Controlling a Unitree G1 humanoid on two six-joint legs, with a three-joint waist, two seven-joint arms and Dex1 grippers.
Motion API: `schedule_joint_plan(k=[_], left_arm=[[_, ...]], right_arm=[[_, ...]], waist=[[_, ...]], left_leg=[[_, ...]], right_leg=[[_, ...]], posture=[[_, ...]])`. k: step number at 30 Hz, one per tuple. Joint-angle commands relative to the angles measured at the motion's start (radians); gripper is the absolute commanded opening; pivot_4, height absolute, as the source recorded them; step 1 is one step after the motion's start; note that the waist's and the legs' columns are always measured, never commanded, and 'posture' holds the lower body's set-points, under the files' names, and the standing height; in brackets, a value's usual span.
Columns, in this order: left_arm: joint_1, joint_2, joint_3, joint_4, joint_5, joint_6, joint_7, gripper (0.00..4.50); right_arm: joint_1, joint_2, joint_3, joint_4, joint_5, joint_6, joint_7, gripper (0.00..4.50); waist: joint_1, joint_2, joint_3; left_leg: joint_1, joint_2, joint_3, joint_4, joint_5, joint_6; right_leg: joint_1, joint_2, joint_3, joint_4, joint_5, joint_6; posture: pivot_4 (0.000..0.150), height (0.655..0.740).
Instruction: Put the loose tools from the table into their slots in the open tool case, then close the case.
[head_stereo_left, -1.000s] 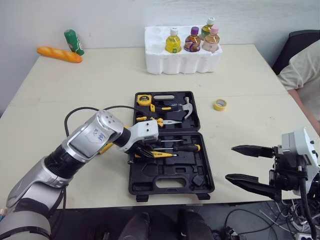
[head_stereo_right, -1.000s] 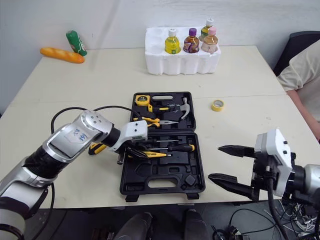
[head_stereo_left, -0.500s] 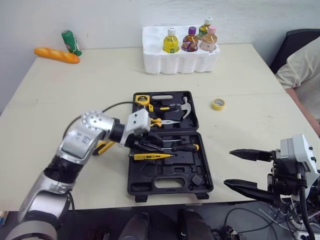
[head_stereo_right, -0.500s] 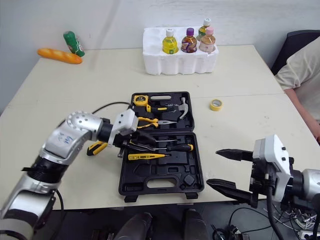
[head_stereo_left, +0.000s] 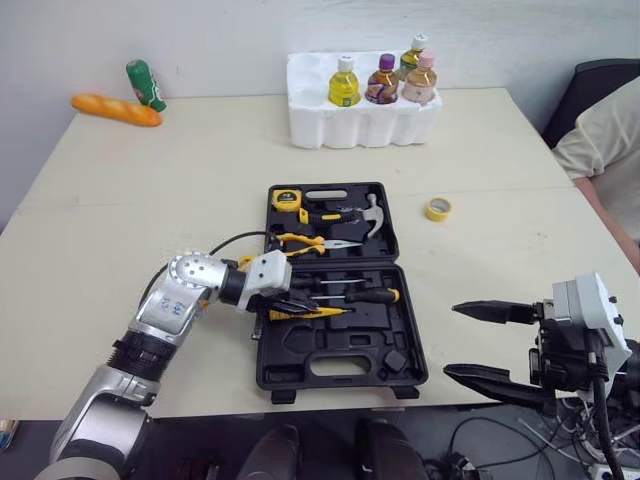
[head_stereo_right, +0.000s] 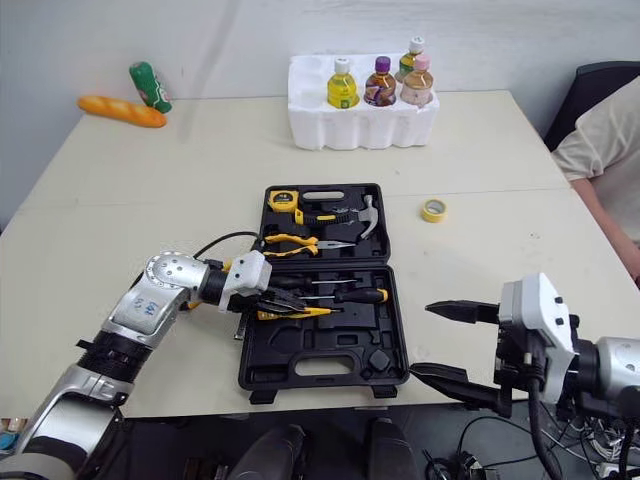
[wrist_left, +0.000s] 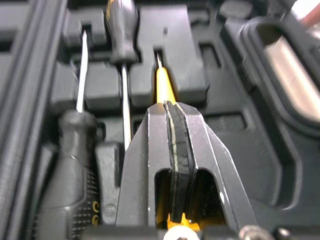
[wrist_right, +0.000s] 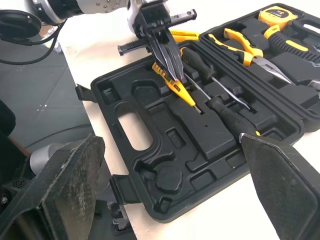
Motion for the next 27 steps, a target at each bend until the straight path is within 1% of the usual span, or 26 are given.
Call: schedule_joint_plan(k=[1, 4, 6, 8, 10, 11, 14, 15, 16, 18, 19, 21, 22, 23, 24, 27], left_arm=[[0.006, 0.011, -0.031, 0.041, 0.075, -0.043, 0.012, 0.05], [0.014, 0.031, -0.06, 0.057, 0.134, -0.065, 0.017, 0.05], [0.017, 0.036, -0.069, 0.065, 0.15, -0.063, 0.016, 0.05], [0.018, 0.03, -0.061, 0.051, 0.126, -0.053, 0.007, 0.05], [0.016, 0.026, -0.043, 0.018, 0.079, 0.002, -0.008, 0.05], [0.017, 0.022, -0.03, -0.003, 0.051, 0.028, -0.014, 0.05], [0.046, 0.03, 0.053, -0.074, -0.073, 0.098, -0.046, 0.93], [0.053, 0.033, 0.07, -0.091, -0.096, 0.117, -0.049, 1.39], [0.073, 0.037, 0.129, -0.136, -0.144, 0.171, -0.01, 1.87], [0.102, 0.061, 0.233, -0.198, -0.229, 0.26, 0.029, 2.67], [0.11, 0.074, 0.265, -0.221, -0.256, 0.29, 0.037, 3.2], [0.155, 0.17, 0.352, -0.2, -0.293, 0.348, 0.003, 4.05], [0.194, 0.23, 0.397, -0.163, -0.292, 0.352, -0.017, 4.48], [0.224, 0.271, 0.427, -0.145, -0.293, 0.356, -0.028, 4.48], [0.255, 0.321, 0.473, -0.089, -0.281, 0.344, -0.027, 4.48], [0.299, 0.459, 0.583, 0.149, -0.244, 0.308, -0.033, 4.48]], right_arm=[[0.003, 0.004, -0.008, -0.017, -0.001, -0.024, 0.01, 4.5], [0.007, 0.006, -0.003, -0.017, -0.004, -0.026, 0.013, 4.5], [0.008, 0.006, 0.003, -0.017, -0.004, -0.028, 0.013, 4.5], [0.006, 0.006, 0.013, -0.011, -0.007, -0.032, 0.012, 4.5], [0.001, 0.005, 0.017, -0.004, -0.006, -0.034, 0.01, 4.5], [0.001, 0.007, 0.018, 0.001, -0.007, -0.036, 0.009, 4.5], [-0.006, 0.025, 0.029, 0.039, -0.044, -0.063, 0.0, 4.5], [-0.008, 0.028, 0.031, 0.048, -0.053, -0.07, -0.001, 4.5], [-0.016, 0.028, 0.026, 0.082, -0.078, -0.088, 0.002, 4.5], [-0.043, 0.015, 0.011, 0.168, -0.121, -0.114, 0.015, 4.5], [-0.054, 0.008, 0.003, 0.198, -0.133, -0.12, 0.022, 4.5], [-0.073, -0.017, -0.038, 0.291, -0.153, -0.124, 0.048, 4.5], [-0.071, -0.027, -0.057, 0.34, -0.171, -0.132, 0.066, 4.5], [-0.067, -0.033, -0.074, 0.374, -0.184, -0.139, 0.083, 4.5], [-0.056, -0.043, -0.091, 0.417, -0.207, -0.148, 0.101, 4.5], [-0.039, -0.074, -0.109, 0.561, -0.301, -0.214, 0.145, 4.5]], waist=[[0.0, 0.0, 0.0], [0.0, 0.0, -0.002], [0.0, 0.0, -0.003], [-0.003, 0.0, -0.003], [-0.004, 0.001, -0.003], [-0.004, 0.001, -0.003], [-0.006, 0.001, -0.003], [-0.008, 0.001, -0.003], [-0.008, 0.001, -0.003], [-0.008, 0.0, -0.002], [-0.008, 0.0, -0.002], [-0.009, 0.0, -0.002], [-0.012, 0.001, -0.002], [-0.018, 0.002, -0.002], [-0.024, 0.003, -0.002], [-0.028, 0.003, 0.0]], left_leg=[[0.0, 0.0, 0.0, 0.0, 0.0, 0.0], [0.001, 0.0, 0.0, 0.0, 0.0, 0.0], [0.003, 0.0, 0.0, 0.0, 0.0, 0.0], [0.008, 0.0, 0.001, -0.002, 0.0, 0.0], [0.015, 0.001, 0.001, -0.004, -0.001, 0.001], [0.016, 0.002, 0.0, -0.004, -0.003, 0.003], [0.015, 0.002, 0.0, -0.004, -0.003, 0.003], [0.014, 0.002, 0.0, -0.004, -0.003, 0.003], [0.014, 0.002, 0.0, -0.004, -0.003, 0.003], [0.013, 0.002, 0.0, -0.003, -0.003, 0.003], [0.013, 0.002, 0.0, -0.003, -0.003, 0.003], [0.013, 0.002, 0.0, -0.003, -0.003, 0.002], [0.014, 0.002, 0.0, -0.003, -0.003, 0.002], [0.014, 0.002, 0.0, -0.004, -0.003, 0.002], [0.014, 0.002, 0.0, -0.005, -0.003, 0.002], [0.014, 0.002, 0.0, -0.007, -0.004, 0.002]], right_leg=[[0.0, 0.0, 0.0, 0.0, 0.0, 0.0], [0.001, 0.0, 0.0, 0.0, 0.0, 0.0], [0.002, 0.0, 0.0, 0.0, 0.0, 0.0], [0.006, 0.0, 0.001, 0.0, 0.0, 0.0], [0.014, 0.001, 0.0, -0.003, 0.0, 0.0], [0.015, 0.001, 0.0, -0.004, 0.0, -0.001], [0.015, 0.001, 0.0, -0.004, 0.0, -0.001], [0.014, 0.001, 0.0, -0.004, 0.0, -0.001], [0.014, 0.001, 0.0, -0.004, 0.0, -0.001], [0.013, 0.001, 0.0, -0.004, 0.0, -0.001], [0.013, 0.001, 0.0, -0.004, 0.0, -0.001], [0.013, 0.001, 0.0, -0.004, 0.0, -0.001], [0.013, 0.001, 0.0, -0.004, 0.0, -0.001], [0.013, 0.001, 0.0, -0.004, -0.001, -0.001], [0.013, 0.001, 0.0, -0.004, -0.001, -0.002], [0.012, 0.001, 0.0, -0.005, -0.002, -0.003]], posture=[[0.15, 0.7374], [0.15, 0.7374], [0.15, 0.7374], [0.15, 0.7374], [0.15, 0.7374], [0.15, 0.7374], [0.15, 0.7374], [0.15, 0.7374], [0.15, 0.7374], [0.15, 0.7374], [0.15, 0.7374], [0.15, 0.7374], [0.15, 0.7374], [0.15, 0.7374], [0.15, 0.7374], [0.15, 0.7374]])
